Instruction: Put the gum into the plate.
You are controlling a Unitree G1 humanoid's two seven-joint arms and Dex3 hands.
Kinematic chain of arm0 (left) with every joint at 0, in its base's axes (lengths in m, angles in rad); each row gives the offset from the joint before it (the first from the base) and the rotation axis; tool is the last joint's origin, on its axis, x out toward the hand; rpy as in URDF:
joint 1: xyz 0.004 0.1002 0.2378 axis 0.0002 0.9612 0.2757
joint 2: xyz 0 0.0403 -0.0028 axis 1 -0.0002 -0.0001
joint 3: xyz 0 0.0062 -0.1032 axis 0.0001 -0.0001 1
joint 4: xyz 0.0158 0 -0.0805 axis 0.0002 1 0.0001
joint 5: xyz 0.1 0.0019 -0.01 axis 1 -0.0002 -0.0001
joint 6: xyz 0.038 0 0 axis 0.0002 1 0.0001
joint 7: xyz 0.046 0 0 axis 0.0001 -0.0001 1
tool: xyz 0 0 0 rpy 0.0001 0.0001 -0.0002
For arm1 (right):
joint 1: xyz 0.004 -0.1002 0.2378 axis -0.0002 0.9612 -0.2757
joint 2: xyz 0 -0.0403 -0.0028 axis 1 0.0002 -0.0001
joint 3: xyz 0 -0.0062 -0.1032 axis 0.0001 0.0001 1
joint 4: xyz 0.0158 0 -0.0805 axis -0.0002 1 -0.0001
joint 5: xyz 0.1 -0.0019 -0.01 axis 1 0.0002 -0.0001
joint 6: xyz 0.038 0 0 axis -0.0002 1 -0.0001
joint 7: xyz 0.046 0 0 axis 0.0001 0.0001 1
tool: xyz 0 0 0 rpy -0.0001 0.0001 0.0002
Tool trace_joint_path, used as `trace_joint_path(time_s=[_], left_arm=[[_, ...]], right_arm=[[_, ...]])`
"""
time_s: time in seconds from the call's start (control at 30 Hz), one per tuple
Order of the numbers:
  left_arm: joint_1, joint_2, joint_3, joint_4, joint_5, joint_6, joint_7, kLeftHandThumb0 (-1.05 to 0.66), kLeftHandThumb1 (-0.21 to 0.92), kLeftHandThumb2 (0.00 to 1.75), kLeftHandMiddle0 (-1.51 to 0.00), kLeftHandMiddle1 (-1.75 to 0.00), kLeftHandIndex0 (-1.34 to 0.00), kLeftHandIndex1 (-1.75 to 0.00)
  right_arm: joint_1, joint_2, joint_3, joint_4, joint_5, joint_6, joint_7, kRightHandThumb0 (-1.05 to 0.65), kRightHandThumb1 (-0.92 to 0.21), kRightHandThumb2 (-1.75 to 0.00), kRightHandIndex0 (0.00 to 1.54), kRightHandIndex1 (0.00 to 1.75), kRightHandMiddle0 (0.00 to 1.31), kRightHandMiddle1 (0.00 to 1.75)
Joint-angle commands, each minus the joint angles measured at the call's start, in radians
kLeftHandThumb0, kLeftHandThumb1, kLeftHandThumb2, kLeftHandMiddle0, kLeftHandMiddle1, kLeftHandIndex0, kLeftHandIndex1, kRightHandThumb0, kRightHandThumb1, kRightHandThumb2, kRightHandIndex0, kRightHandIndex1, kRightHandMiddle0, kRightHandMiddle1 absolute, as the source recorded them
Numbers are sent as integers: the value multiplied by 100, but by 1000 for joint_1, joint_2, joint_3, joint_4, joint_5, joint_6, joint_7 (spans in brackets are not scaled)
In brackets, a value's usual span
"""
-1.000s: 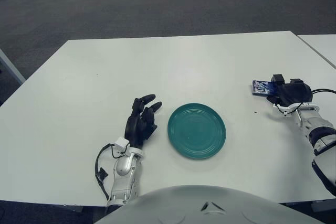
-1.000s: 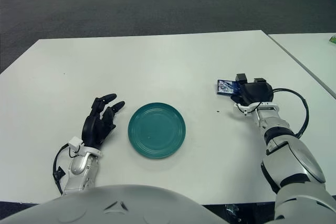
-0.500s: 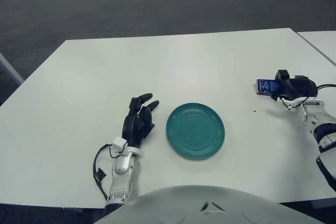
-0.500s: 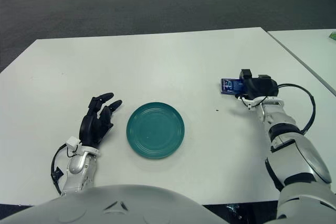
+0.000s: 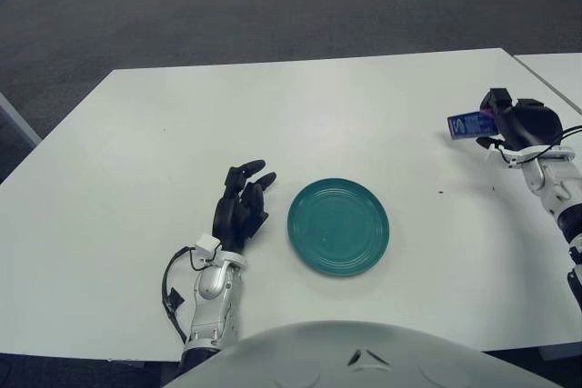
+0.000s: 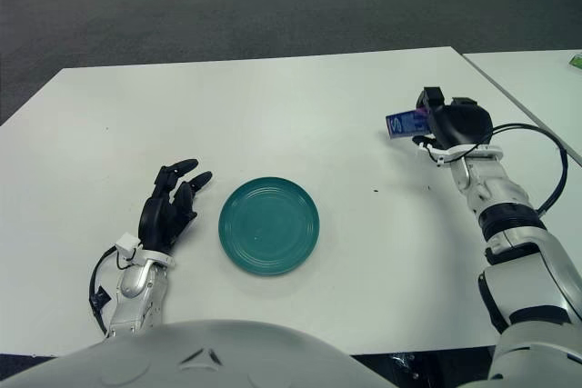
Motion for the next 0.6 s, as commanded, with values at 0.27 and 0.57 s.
trace_joint_path(time_s=[0.27, 0.57], left_arm=[[18, 3, 10, 61, -6, 30, -8, -72, 92, 68, -37, -77, -13, -111], [17, 3, 11, 58, -8, 47, -8, -72, 92, 69, -37, -76, -14, -111]], right_arm=[[126, -24, -133, -336, 7, 109, 109, -40, -62, -87, 52, 124, 44, 168], [175, -22, -180, -475, -10, 151, 169, -40, -60, -90, 49, 119, 44, 169]])
